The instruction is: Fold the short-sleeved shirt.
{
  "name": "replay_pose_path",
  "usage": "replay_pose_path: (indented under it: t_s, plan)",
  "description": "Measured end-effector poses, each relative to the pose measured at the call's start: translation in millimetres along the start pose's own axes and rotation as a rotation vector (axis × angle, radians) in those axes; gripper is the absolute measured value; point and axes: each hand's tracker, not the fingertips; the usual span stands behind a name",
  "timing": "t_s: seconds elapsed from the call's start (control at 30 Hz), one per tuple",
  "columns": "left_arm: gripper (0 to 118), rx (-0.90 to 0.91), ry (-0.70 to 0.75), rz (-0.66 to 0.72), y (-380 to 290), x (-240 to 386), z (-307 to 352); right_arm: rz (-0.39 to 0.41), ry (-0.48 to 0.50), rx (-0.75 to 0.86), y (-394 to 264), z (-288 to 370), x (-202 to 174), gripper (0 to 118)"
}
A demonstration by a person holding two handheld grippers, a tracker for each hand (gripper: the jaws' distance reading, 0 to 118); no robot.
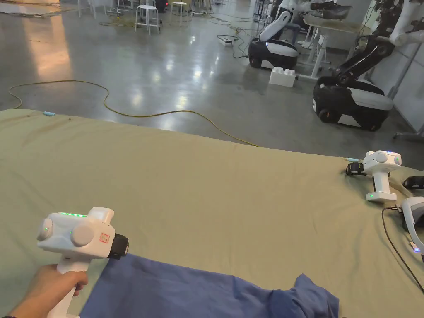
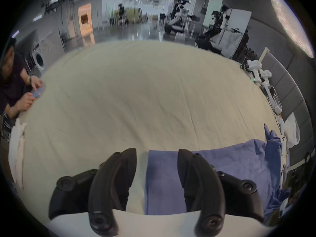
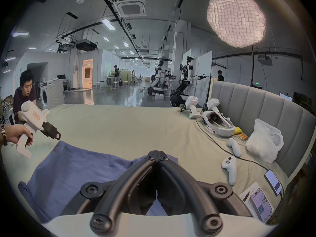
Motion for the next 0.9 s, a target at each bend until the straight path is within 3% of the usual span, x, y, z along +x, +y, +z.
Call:
replay_pose_path:
  t_s: [0.2, 0.23, 0.33, 0.37, 0.5, 0.67, 0.7, 0.8, 0.9]
  plan:
    - [56, -0.076, 0.077, -0.028, -3.8, 19.6, -26.3, -0.042, -0.021, 0.011, -9.1, 2.2, 22.7, 0]
    - [50, -0.040, 0.108, -0.034, -7.3, 26.2, -22.4, -0.045, -0.023, 0.011, -9.3, 2.1, 25.2, 0]
    - [9, -0.018, 0.109, -0.126, -16.6, 37.2, -19.9, -0.052, -0.041, 0.022, -10.2, 0.3, 31.6, 0]
    - [7, -0.028, 0.094, -0.142, -19.5, 41.8, -18.9, -0.056, -0.044, 0.029, -9.9, -1.9, 34.0, 0]
    - [5, -0.012, 0.065, -0.113, -21.7, 31.7, -9.4, -0.054, -0.064, 0.026, -3.0, -18.6, 44.5, 0]
    - [5, 0.092, 0.032, -0.099, -35.9, 28.2, 32.5, -0.006, -0.051, -0.174, 5.7, -71.1, 63.8, 1]
    - [5, 0.110, 0.020, -0.095, -39.8, 27.0, 43.4, 0.003, -0.042, -0.227, 5.8, -85.3, 68.2, 4]
    - [5, 0.175, 0.001, -0.085, -52.3, 25.0, 71.3, -0.039, 0.024, -0.391, 1.4, -125.4, 81.0, 47]
    - [5, 0.213, -0.002, -0.077, -65.7, 22.9, 94.3, -0.062, 0.053, -0.534, -7.6, -162.0, 87.9, 51]
